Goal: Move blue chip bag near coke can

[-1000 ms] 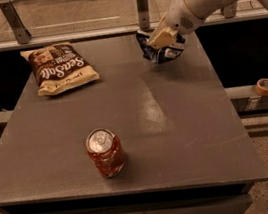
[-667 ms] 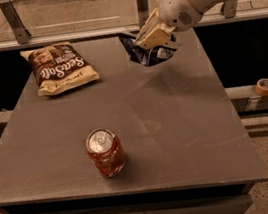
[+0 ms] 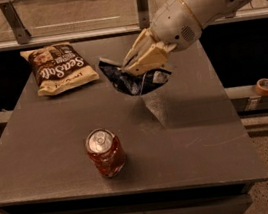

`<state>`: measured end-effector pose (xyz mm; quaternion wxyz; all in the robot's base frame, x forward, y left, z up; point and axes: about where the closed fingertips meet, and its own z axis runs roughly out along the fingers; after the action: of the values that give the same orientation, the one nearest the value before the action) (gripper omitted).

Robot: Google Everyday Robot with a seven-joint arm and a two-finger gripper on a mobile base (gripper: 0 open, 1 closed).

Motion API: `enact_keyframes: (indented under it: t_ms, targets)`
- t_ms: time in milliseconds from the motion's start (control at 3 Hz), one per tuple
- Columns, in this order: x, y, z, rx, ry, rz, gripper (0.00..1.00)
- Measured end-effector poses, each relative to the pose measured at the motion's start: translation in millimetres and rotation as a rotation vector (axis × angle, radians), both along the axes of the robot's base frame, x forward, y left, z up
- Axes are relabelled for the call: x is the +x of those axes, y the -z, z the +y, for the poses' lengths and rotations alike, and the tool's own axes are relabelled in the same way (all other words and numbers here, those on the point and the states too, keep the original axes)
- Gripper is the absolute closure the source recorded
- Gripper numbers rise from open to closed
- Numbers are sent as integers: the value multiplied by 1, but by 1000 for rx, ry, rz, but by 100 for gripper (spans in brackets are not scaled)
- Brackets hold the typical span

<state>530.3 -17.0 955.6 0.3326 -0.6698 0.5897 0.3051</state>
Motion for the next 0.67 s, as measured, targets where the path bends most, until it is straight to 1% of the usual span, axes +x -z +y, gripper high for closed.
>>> enact_keyframes:
  t_ms: [333,667]
  targets:
    - [-28,13,15,23,-76,71,83]
    - [-41,21,23,36,-115,112,61]
